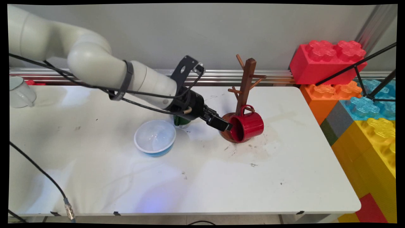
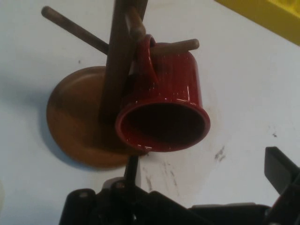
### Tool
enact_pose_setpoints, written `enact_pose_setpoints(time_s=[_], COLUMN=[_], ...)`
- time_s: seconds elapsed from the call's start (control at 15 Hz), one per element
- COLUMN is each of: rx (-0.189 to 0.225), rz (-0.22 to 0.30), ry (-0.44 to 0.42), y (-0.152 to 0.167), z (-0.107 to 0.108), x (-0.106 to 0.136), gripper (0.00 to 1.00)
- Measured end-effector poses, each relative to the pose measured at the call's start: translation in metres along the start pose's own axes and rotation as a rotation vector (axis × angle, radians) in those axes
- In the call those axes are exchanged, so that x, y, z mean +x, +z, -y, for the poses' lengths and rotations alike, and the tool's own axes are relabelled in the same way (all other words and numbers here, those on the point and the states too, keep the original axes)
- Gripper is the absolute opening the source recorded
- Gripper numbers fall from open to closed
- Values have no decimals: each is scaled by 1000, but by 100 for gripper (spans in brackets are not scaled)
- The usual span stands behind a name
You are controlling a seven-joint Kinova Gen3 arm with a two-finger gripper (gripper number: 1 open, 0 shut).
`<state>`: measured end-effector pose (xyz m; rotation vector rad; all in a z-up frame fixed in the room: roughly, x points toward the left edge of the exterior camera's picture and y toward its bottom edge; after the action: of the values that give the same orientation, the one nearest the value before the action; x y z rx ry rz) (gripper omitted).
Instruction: Pick up the red mug from the rack
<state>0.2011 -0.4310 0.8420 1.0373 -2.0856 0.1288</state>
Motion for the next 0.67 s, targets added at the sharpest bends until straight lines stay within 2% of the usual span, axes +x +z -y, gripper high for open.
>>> enact_pose_setpoints(time_s=[0.67], rx=[-73], rz=[-101], ry=[-139], y=[41], z=[2], x=[-31], gripper=[100])
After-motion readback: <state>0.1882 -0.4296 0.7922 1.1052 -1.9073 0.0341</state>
